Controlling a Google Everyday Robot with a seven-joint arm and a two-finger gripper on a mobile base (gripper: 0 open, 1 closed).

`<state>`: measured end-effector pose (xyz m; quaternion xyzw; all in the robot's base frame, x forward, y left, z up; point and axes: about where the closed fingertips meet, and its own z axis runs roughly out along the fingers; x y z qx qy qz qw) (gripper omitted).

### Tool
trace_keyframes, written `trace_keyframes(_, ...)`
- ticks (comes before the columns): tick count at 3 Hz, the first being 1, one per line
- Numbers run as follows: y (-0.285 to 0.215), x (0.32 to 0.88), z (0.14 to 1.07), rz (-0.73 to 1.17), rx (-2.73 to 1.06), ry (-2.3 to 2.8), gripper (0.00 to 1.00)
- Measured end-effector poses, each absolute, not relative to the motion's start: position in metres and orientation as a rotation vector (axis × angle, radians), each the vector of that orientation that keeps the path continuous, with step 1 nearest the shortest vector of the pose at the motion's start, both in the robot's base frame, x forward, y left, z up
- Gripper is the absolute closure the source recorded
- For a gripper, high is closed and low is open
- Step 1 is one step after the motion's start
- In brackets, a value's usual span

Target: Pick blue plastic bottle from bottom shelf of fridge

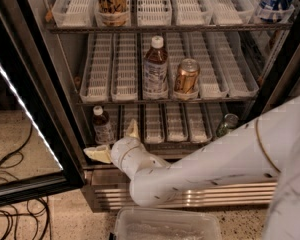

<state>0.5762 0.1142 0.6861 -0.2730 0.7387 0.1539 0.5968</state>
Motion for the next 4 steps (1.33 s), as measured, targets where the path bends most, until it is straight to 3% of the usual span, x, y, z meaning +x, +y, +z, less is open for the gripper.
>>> trace_keyframes(1,0.146,0.578,0.678,0.305,-0.638,1.692,0.02)
trace_keyframes(2,0.147,0.589,0.667,0.145,-0.587,1.683,0.11)
trace_keyframes(4,0.125,0.613,0.664,-0.074,-0.454,1.655,0.14)
